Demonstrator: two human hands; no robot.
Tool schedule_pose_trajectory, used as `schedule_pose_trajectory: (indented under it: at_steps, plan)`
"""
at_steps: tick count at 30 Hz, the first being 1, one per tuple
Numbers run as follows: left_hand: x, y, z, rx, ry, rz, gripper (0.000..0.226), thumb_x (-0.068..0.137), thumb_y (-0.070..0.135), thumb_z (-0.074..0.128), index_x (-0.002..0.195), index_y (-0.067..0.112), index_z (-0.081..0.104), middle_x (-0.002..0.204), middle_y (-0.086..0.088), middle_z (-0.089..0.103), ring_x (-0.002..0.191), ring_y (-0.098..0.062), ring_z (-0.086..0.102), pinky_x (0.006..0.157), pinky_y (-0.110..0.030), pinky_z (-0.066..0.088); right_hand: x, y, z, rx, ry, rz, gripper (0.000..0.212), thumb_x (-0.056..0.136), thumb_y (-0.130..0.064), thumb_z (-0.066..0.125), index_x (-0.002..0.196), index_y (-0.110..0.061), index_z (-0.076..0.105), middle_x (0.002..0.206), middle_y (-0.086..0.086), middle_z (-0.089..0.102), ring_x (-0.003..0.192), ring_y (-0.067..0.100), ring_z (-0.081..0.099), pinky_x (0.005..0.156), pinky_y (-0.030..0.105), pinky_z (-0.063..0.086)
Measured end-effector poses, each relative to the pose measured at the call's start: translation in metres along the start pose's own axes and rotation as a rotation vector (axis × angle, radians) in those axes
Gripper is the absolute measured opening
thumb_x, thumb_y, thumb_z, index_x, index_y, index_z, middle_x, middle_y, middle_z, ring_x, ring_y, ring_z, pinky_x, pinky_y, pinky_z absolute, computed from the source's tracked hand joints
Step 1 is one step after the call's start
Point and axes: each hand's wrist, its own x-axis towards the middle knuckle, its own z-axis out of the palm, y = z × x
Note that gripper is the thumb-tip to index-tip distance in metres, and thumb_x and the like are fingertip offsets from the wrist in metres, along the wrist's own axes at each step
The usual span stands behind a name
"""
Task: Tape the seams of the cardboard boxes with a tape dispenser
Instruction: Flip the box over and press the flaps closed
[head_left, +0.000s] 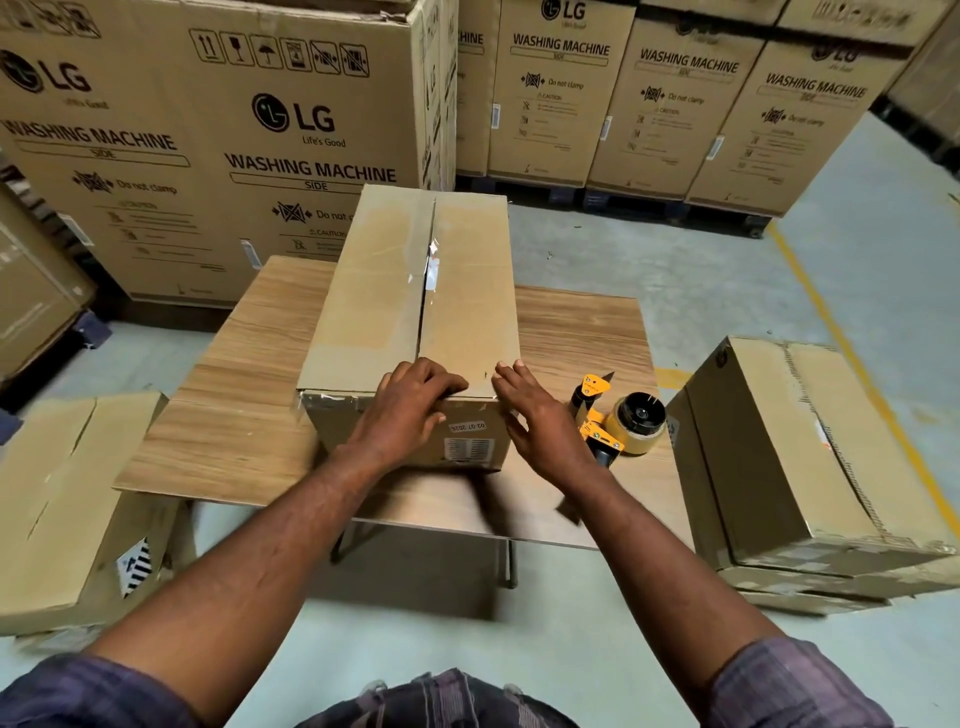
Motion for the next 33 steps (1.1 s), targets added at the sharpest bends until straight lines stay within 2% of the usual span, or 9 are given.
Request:
schedule_pose_trajectory:
  at_steps: [4, 7, 11, 13, 18, 21, 26, 28, 33]
  plan:
    - [0.002, 0.003, -0.005, -0.001, 0.063, -0.029, 0.036, 0.089, 0.045, 0.068, 0.122, 0.031, 0.064, 0.116, 0.003, 0.057, 0.111, -0.018, 0.049, 0.093, -0.038, 0.038, 0.016, -0.019, -0.005, -0.041, 0.008, 0.010, 0.038, 0.099, -0.023, 0.066, 0.135, -0.010, 0.062, 0.154, 0.008, 0.049, 0.150, 0.026, 0.034, 0.122, 0.045, 0.024]
    - [0.004, 0.003, -0.004, -0.016, 0.091, -0.046, 0.029, 0.089, 0.042, 0.070, 0.116, 0.032, 0.065, 0.112, 0.004, 0.058, 0.109, -0.021, 0.052, 0.089, -0.038, 0.037, 0.022, -0.025, 0.000, -0.063, 0.008, 0.018, 0.033, 0.101, -0.027, 0.063, 0.129, -0.011, 0.066, 0.149, 0.007, 0.055, 0.147, 0.026, 0.039, 0.122, 0.047, 0.028]
    - [0.001, -0.002, -0.003, -0.030, 0.034, -0.068, 0.042, 0.083, 0.030, 0.079, 0.121, 0.036, 0.061, 0.116, 0.007, 0.055, 0.111, -0.017, 0.049, 0.092, -0.034, 0.035, 0.014, -0.022, 0.007, -0.037, 0.030, 0.038, 0.038, 0.100, -0.019, 0.065, 0.137, -0.012, 0.062, 0.152, 0.006, 0.052, 0.149, 0.024, 0.036, 0.121, 0.040, 0.023]
    - [-0.001, -0.004, -0.005, -0.036, 0.008, -0.056, 0.049, 0.081, 0.029, 0.081, 0.124, 0.037, 0.059, 0.119, 0.007, 0.054, 0.112, -0.016, 0.047, 0.096, -0.036, 0.037, 0.014, -0.023, 0.006, -0.053, 0.007, 0.028, 0.045, 0.095, -0.011, 0.069, 0.140, -0.013, 0.060, 0.154, 0.006, 0.050, 0.150, 0.024, 0.033, 0.123, 0.043, 0.022]
    - [0.000, -0.013, -0.015, -0.035, 0.093, -0.069, 0.028, 0.088, 0.044, 0.070, 0.112, 0.030, 0.066, 0.110, 0.004, 0.059, 0.108, -0.018, 0.052, 0.091, -0.039, 0.039, 0.032, -0.040, 0.004, -0.092, 0.004, 0.025, 0.038, 0.096, -0.022, 0.070, 0.132, -0.011, 0.065, 0.149, 0.009, 0.055, 0.145, 0.025, 0.043, 0.125, 0.047, 0.023]
    - [-0.004, -0.022, -0.019, -0.050, 0.090, -0.106, 0.030, 0.086, 0.041, 0.074, 0.112, 0.028, 0.067, 0.109, 0.003, 0.061, 0.107, -0.020, 0.053, 0.091, -0.040, 0.041, 0.035, -0.046, 0.016, -0.087, 0.002, -0.014, 0.028, 0.099, -0.009, 0.062, 0.126, -0.008, 0.068, 0.144, 0.013, 0.059, 0.138, 0.030, 0.051, 0.121, 0.050, 0.033]
    - [-0.016, -0.028, -0.015, -0.040, 0.068, -0.077, 0.049, 0.080, 0.021, 0.082, 0.123, 0.031, 0.063, 0.116, 0.005, 0.057, 0.109, -0.019, 0.050, 0.094, -0.038, 0.039, 0.024, -0.040, 0.024, -0.262, -0.033, -0.075, 0.057, 0.089, 0.007, 0.063, 0.143, -0.007, 0.054, 0.155, 0.013, 0.048, 0.147, 0.031, 0.039, 0.123, 0.048, 0.027]
    - [-0.015, -0.029, -0.018, -0.041, 0.062, -0.073, 0.047, 0.080, 0.027, 0.081, 0.123, 0.031, 0.063, 0.116, 0.005, 0.057, 0.110, -0.019, 0.050, 0.094, -0.038, 0.038, 0.029, -0.047, 0.024, -0.245, -0.057, -0.062, 0.055, 0.090, -0.002, 0.065, 0.143, -0.007, 0.053, 0.156, 0.012, 0.046, 0.149, 0.030, 0.036, 0.123, 0.047, 0.024]
    - [-0.012, -0.038, -0.028, -0.020, 0.138, -0.096, 0.026, 0.086, 0.039, 0.074, 0.109, 0.029, 0.069, 0.107, 0.003, 0.062, 0.105, -0.022, 0.055, 0.086, -0.038, 0.037, 0.047, -0.058, 0.032, -0.157, -0.021, -0.046, 0.031, 0.101, -0.029, 0.061, 0.126, -0.010, 0.064, 0.147, 0.008, 0.057, 0.140, 0.027, 0.047, 0.118, 0.049, 0.034]
